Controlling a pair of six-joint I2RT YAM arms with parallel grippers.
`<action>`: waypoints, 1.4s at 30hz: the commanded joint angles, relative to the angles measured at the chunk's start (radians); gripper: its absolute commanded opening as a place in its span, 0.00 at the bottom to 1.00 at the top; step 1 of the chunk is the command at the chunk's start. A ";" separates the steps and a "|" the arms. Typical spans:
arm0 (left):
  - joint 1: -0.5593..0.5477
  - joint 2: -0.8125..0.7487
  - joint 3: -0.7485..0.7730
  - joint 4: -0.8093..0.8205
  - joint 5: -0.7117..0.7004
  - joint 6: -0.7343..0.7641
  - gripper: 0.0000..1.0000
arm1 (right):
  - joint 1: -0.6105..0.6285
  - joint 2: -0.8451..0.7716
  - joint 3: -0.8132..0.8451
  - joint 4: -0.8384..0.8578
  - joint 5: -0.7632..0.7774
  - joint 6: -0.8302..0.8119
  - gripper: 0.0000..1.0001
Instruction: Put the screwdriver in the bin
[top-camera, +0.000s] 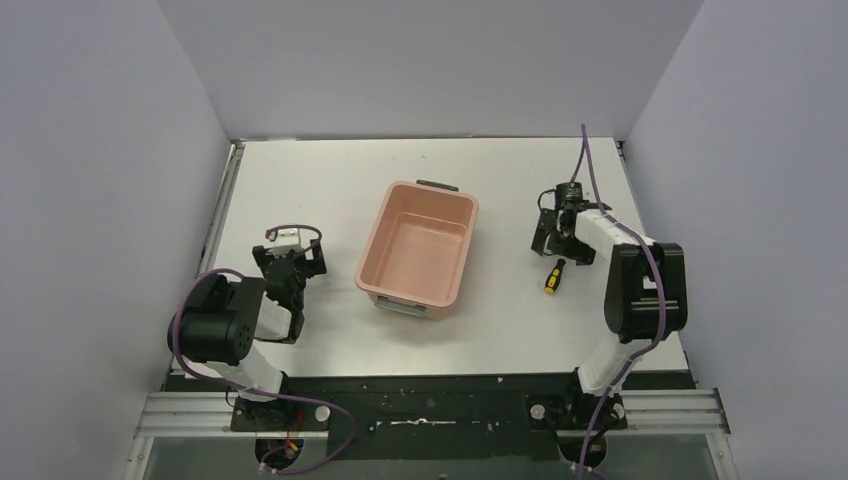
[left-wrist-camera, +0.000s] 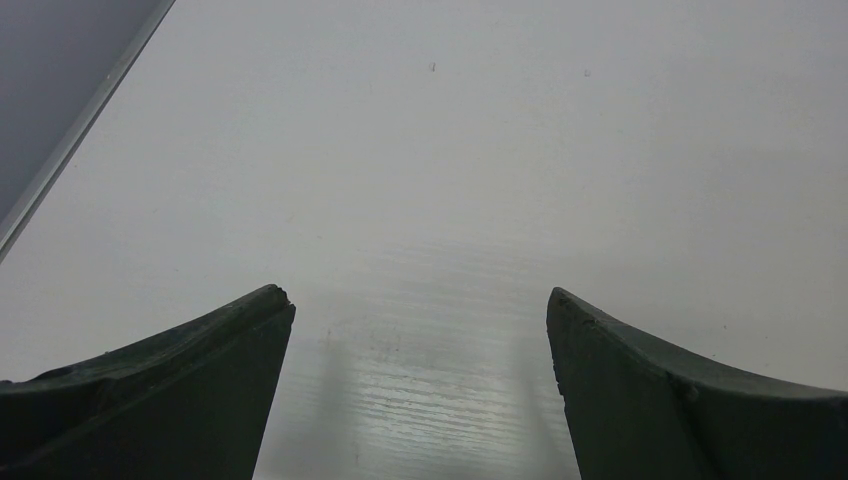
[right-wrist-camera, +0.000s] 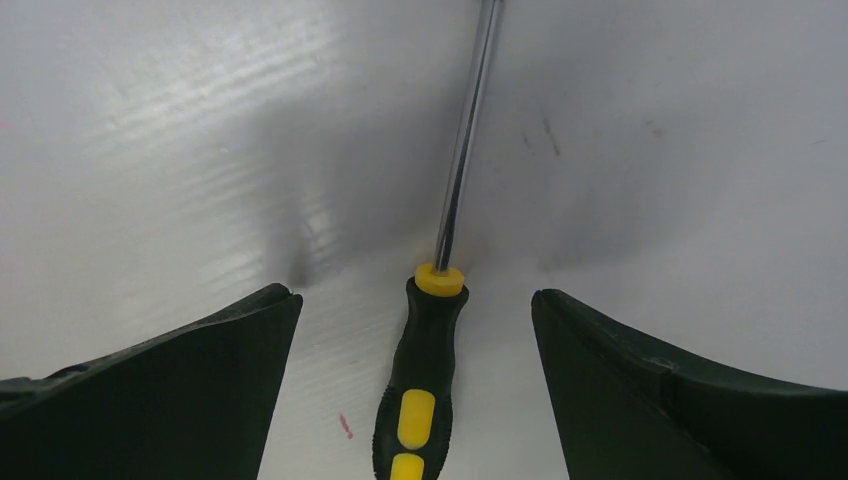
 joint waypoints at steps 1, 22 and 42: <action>0.007 -0.021 0.022 0.023 0.015 0.010 0.97 | -0.010 0.049 -0.061 0.032 -0.047 -0.010 0.88; 0.008 -0.021 0.022 0.021 0.015 0.009 0.97 | 0.007 -0.065 0.600 -0.459 -0.108 -0.024 0.00; 0.007 -0.021 0.022 0.022 0.016 0.009 0.97 | 0.732 0.156 0.749 -0.207 0.021 0.185 0.00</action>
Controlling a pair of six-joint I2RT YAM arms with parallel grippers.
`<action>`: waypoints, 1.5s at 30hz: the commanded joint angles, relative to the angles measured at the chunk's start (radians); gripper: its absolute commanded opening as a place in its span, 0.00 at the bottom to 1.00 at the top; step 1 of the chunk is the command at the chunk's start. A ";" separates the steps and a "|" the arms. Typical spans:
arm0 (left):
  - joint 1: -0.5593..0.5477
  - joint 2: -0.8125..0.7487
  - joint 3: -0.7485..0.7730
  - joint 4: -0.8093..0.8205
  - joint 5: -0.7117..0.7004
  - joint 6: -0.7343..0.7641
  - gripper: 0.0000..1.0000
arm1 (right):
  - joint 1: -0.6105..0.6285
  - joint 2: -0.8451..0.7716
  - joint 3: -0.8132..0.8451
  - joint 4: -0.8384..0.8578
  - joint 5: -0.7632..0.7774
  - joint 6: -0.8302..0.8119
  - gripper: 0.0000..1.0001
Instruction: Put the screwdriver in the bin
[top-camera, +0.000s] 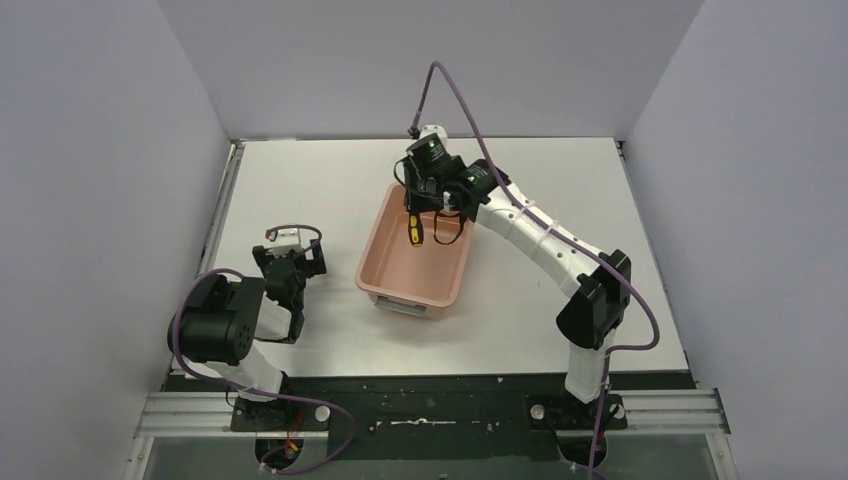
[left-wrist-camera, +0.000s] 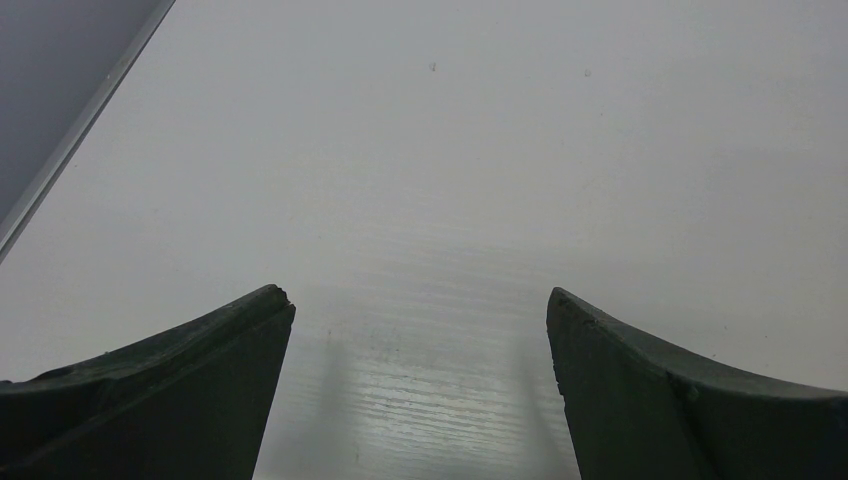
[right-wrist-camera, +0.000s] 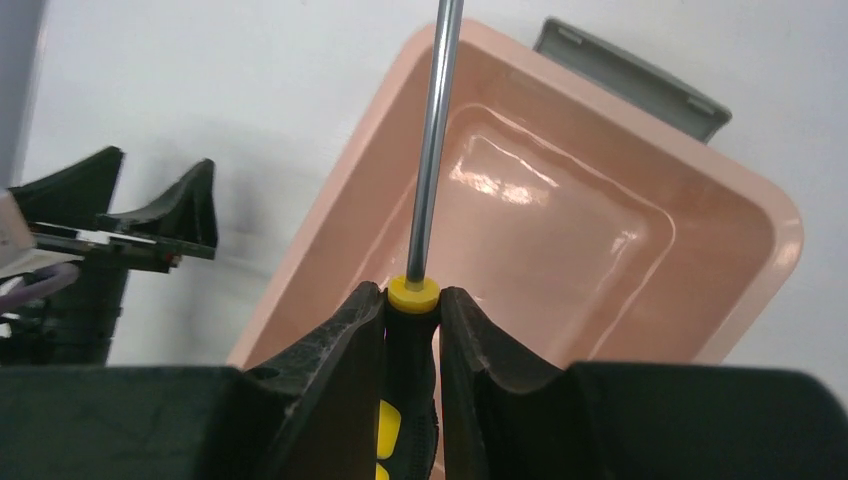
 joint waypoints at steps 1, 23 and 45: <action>0.007 -0.020 0.022 0.021 0.015 0.010 0.97 | 0.019 0.007 -0.107 0.061 0.103 0.048 0.00; 0.006 -0.020 0.022 0.022 0.016 0.010 0.97 | 0.056 0.173 -0.175 0.051 0.172 0.039 0.51; 0.006 -0.021 0.022 0.021 0.017 0.010 0.97 | -0.262 -0.548 -0.649 0.441 0.220 -0.280 1.00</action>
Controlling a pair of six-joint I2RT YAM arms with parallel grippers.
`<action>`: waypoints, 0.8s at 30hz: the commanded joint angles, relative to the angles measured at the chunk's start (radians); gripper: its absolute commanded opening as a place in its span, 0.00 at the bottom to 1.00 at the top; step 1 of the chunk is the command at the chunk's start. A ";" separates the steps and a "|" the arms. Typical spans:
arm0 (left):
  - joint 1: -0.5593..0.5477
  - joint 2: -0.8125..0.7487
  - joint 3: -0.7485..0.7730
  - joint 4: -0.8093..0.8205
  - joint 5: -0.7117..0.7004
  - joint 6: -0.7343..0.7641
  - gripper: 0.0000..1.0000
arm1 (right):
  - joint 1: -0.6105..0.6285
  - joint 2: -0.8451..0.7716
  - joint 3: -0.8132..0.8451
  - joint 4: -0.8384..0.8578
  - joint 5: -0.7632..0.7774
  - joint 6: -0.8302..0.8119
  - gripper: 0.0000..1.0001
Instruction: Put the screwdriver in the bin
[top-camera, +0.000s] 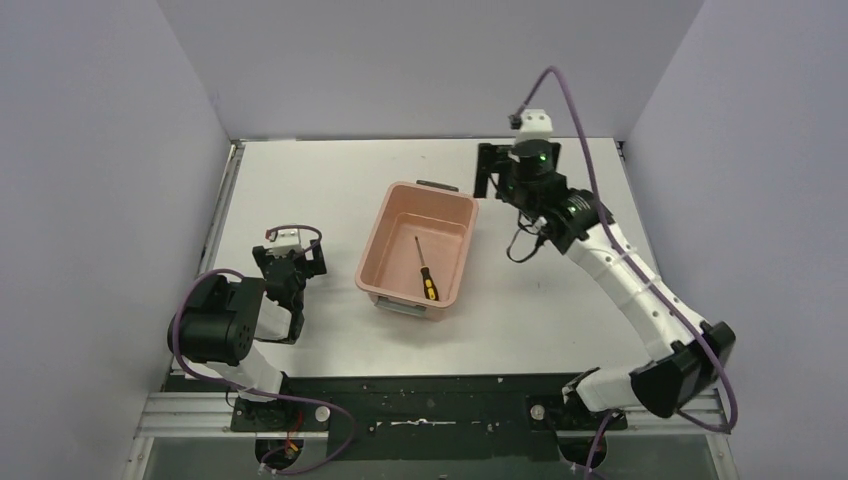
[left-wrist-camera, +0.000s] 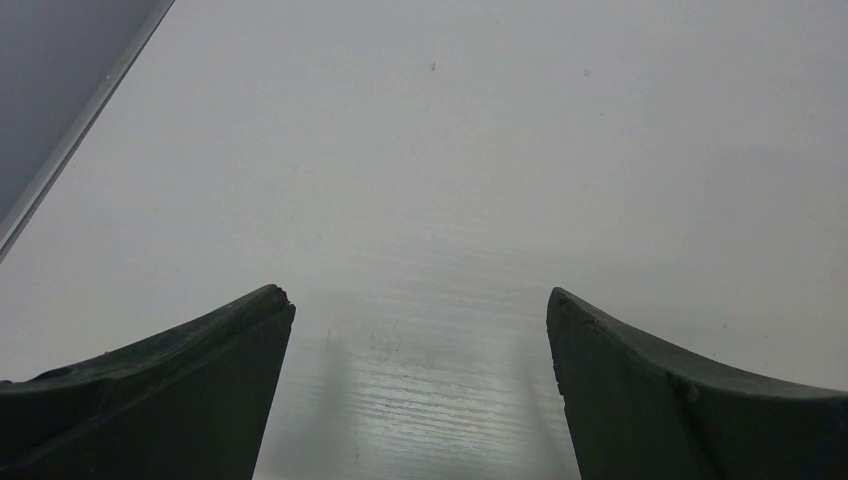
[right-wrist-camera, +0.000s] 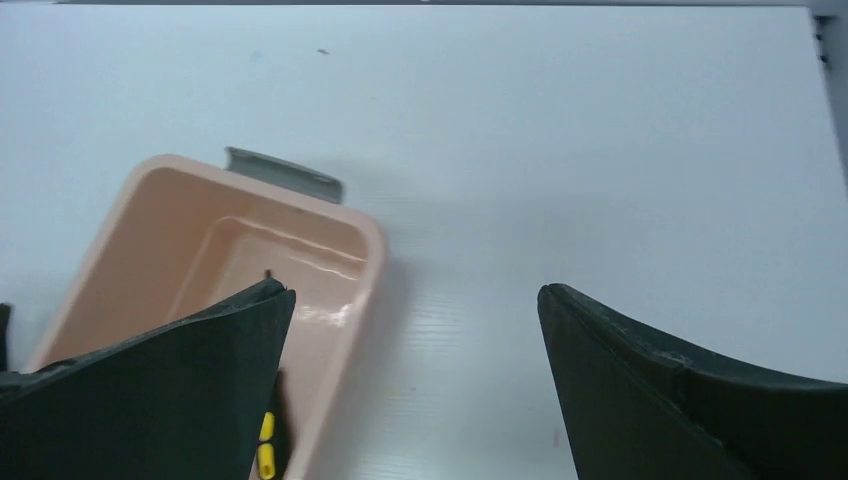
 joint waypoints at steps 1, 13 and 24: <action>0.007 -0.021 0.022 0.022 0.016 0.010 0.97 | -0.148 -0.165 -0.321 0.259 0.001 -0.068 1.00; 0.007 -0.021 0.022 0.021 0.016 0.009 0.97 | -0.345 -0.405 -0.977 0.526 -0.070 0.057 1.00; 0.009 -0.017 0.030 0.010 0.023 0.009 0.97 | -0.354 -0.415 -1.037 0.550 -0.068 0.084 1.00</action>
